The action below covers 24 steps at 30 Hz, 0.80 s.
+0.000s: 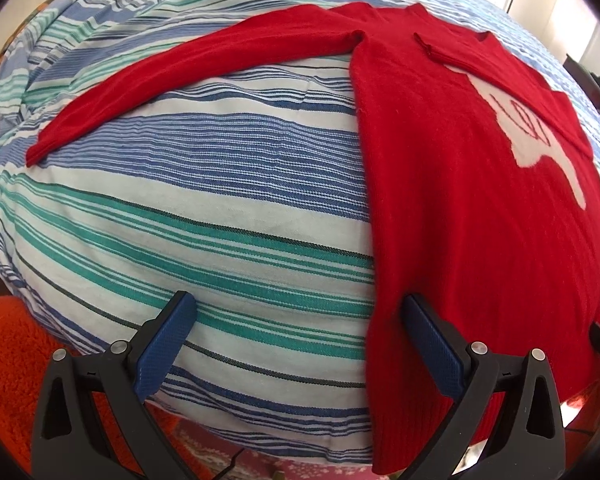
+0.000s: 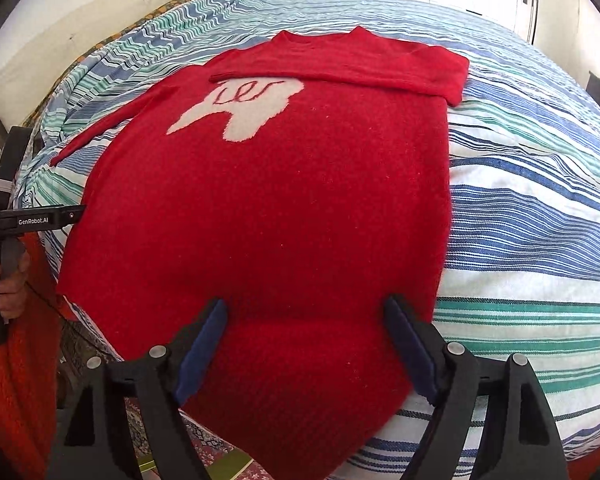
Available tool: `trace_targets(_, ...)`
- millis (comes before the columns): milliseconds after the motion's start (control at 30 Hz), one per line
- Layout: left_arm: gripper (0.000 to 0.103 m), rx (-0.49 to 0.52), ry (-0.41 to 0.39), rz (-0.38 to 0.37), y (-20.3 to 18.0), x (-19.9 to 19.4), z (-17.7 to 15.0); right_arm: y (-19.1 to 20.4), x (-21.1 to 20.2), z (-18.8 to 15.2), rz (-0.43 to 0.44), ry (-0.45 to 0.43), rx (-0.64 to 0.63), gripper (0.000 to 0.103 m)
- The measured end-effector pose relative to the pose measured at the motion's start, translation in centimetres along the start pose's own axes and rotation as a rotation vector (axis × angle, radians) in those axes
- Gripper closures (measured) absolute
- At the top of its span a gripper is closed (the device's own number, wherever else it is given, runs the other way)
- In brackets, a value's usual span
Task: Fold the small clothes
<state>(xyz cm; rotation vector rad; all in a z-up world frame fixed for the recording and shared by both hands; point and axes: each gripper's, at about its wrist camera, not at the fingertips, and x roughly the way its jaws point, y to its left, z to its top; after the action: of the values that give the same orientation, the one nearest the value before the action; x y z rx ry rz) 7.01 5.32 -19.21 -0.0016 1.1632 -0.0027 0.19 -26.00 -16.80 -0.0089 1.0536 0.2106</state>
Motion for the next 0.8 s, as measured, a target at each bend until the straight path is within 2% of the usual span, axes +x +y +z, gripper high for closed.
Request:
trace_targets(100,0.0,0.001,0.003,-0.001,0.05,-0.05,-0.05,0.22,0.22,0.16,0.005,0.006,-0.005,0.016)
trace_targets(333,0.0,0.012,0.007,0.014,-0.21,-0.04,-0.38,-0.43,0.11,0.07,0.059,-0.002,0.038,0.016)
trace_targets(800,0.0,0.006,0.016,0.013,-0.3,0.2,-0.09,-0.18,0.35,0.23,0.065,0.002,0.03,0.011)
